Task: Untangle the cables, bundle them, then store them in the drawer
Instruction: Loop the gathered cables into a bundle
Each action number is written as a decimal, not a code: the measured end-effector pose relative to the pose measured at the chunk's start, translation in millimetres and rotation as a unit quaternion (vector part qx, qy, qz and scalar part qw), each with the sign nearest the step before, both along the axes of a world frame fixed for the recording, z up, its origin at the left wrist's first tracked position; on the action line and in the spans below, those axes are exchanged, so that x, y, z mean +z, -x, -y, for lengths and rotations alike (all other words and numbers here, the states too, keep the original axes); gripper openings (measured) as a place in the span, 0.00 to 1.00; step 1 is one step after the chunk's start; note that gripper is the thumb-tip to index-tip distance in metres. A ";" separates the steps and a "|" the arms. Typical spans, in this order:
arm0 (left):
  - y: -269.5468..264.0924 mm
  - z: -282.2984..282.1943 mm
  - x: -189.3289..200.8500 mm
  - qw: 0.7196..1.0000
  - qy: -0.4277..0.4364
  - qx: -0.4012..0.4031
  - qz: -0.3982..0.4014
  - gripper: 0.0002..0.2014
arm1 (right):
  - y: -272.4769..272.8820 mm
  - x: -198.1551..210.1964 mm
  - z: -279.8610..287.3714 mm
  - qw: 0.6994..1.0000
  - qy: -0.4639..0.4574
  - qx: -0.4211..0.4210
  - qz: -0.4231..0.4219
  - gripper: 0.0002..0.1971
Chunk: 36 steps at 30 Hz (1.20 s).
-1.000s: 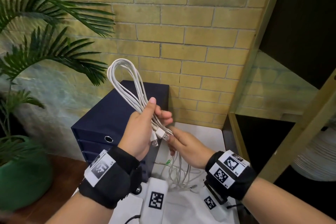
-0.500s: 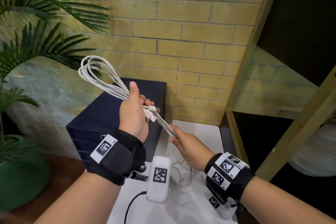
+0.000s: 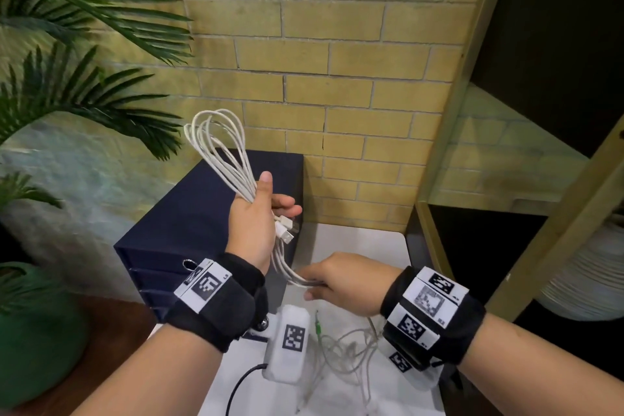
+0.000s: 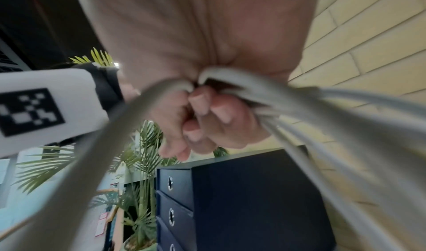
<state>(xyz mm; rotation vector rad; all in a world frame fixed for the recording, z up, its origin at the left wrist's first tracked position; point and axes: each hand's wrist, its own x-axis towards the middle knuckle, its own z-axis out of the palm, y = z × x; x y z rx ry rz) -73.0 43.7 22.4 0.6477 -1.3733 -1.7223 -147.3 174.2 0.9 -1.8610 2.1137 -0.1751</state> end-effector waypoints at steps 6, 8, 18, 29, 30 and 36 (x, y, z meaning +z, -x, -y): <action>-5.1 8.0 7.9 0.997 -0.045 -0.051 -0.036 0.22 | 20.7 -5.1 -3.1 0.995 0.055 -0.076 -0.038 0.11; -6.4 3.9 10.9 0.996 -0.053 -0.051 -0.053 0.20 | 22.8 -9.5 -3.7 0.993 0.054 -0.097 -0.047 0.09; -11.2 -7.6 26.6 0.991 -0.058 -0.006 -0.116 0.13 | 7.6 -7.9 -8.6 0.944 0.223 -0.145 0.194 0.07; -8.9 -17.6 36.0 0.970 -0.179 0.004 -0.168 0.14 | -2.0 -12.0 -4.2 0.959 0.237 -0.131 0.080 0.17; -9.4 -14.5 38.4 0.965 -0.195 0.014 -0.176 0.14 | -0.7 -13.6 -8.4 0.955 0.250 -0.131 0.088 0.21; -13.3 0.6 36.3 0.960 -0.216 0.066 -0.166 0.13 | 15.1 -25.0 -23.6 0.965 0.244 -0.098 0.015 0.31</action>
